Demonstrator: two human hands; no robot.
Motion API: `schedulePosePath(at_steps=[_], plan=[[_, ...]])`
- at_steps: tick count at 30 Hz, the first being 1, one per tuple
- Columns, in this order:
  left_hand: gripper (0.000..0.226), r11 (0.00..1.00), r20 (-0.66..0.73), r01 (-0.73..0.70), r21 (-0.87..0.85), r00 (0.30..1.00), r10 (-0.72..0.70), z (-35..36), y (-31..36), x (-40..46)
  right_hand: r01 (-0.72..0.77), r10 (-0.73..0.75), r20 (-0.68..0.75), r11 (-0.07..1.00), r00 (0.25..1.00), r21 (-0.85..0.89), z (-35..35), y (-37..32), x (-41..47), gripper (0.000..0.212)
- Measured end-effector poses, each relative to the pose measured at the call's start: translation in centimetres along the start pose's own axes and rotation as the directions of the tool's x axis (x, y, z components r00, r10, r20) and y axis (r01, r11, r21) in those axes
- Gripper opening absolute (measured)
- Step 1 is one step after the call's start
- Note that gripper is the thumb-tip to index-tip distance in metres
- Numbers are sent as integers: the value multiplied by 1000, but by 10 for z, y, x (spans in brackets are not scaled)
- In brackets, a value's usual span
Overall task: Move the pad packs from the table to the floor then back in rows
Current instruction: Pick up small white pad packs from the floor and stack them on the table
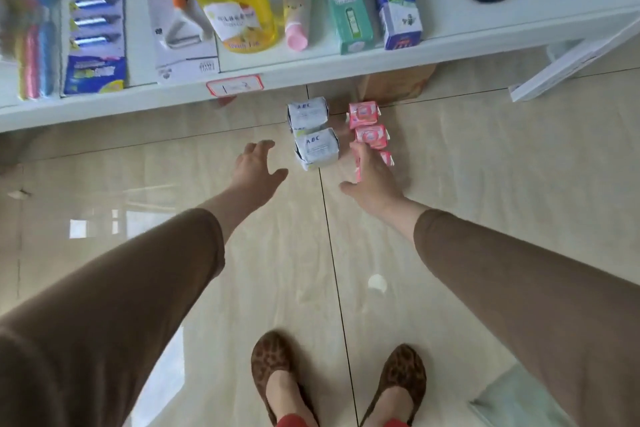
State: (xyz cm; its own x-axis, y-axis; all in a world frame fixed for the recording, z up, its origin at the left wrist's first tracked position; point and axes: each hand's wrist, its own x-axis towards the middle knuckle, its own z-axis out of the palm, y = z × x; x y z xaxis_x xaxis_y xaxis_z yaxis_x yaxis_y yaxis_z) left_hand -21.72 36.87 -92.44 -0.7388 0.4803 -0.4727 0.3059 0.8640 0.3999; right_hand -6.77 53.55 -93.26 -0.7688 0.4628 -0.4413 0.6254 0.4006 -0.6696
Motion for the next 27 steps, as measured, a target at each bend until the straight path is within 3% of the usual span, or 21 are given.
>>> schedulePosePath(at_steps=[9,12,17,20,27], plan=[[71,987,-63,-120,104,990,127,53,1,145,169,-158,67,957,985,-237,50,39,119,95],[82,978,-29,-143,153,988,149,63,10,180,269,-250,99,885,963,-381,57,48,134,88],[83,963,-14,-137,231,990,144,76,17,207,261,-272,69,776,960,-575,75,51,144,68],[77,967,-25,-135,214,989,143,81,7,189,243,-235,82,821,968,-517,80,56,129,66],[80,995,17,-74,69,997,73,30,-4,63,130,-115,162,988,980,-85,21,41,8,61]])
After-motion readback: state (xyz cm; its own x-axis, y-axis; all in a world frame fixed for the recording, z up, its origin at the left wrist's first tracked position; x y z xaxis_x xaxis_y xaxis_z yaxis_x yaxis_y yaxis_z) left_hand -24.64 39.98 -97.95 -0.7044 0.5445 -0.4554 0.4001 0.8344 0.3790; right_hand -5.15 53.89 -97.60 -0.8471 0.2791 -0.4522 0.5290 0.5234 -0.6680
